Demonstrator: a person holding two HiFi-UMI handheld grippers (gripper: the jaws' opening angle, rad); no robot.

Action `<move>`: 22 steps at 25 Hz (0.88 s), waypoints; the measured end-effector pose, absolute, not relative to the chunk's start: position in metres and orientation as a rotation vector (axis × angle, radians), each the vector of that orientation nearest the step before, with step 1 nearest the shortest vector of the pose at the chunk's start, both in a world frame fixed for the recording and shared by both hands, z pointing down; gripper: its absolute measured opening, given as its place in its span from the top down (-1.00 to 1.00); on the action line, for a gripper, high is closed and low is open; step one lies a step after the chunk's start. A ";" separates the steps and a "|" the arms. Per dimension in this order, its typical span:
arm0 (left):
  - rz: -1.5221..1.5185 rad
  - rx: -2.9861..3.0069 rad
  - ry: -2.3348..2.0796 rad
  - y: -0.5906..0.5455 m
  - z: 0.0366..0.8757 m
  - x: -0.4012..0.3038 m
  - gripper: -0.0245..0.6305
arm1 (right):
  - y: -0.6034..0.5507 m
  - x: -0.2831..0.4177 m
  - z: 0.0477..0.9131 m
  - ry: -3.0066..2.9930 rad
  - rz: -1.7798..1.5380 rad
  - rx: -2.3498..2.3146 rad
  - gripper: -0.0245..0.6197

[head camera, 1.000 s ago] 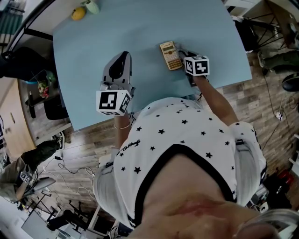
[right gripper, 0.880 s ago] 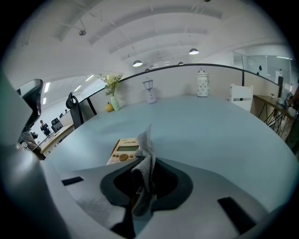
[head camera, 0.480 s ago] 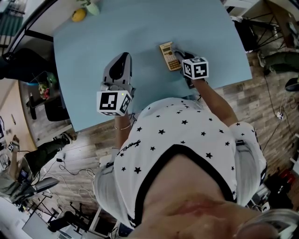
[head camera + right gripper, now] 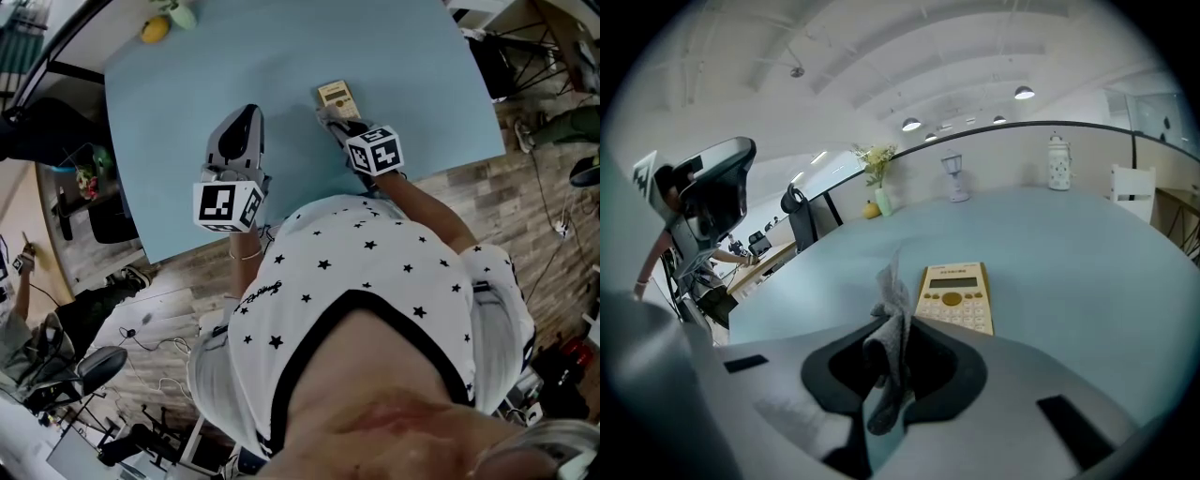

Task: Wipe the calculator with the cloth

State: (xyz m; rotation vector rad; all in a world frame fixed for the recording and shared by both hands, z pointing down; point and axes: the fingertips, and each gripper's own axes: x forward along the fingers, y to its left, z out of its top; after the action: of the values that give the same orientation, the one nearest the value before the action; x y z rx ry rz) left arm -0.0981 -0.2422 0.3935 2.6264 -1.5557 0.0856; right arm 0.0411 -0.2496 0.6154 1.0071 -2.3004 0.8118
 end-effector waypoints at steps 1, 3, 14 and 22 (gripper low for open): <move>0.086 2.627 -1.555 -0.242 0.394 -0.098 0.82 | -0.249 0.041 0.617 -2.300 0.810 1.006 0.79; 0.087 2.628 -1.552 -0.243 0.394 -0.097 0.82 | -0.249 0.041 0.618 -2.301 0.810 1.010 0.79; 0.091 2.642 -1.528 -0.246 0.394 -0.092 0.82 | -0.257 0.052 0.618 -2.292 0.861 1.060 0.79; 0.101 2.653 -1.525 -0.246 0.391 -0.089 0.82 | -0.264 0.072 0.616 -2.273 0.901 1.137 0.79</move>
State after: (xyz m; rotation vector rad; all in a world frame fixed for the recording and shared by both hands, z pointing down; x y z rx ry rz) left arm -0.0894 -0.2459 0.3913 2.6527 -1.5246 0.1012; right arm 0.0722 -0.2644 0.6162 1.1371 -2.2734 0.9005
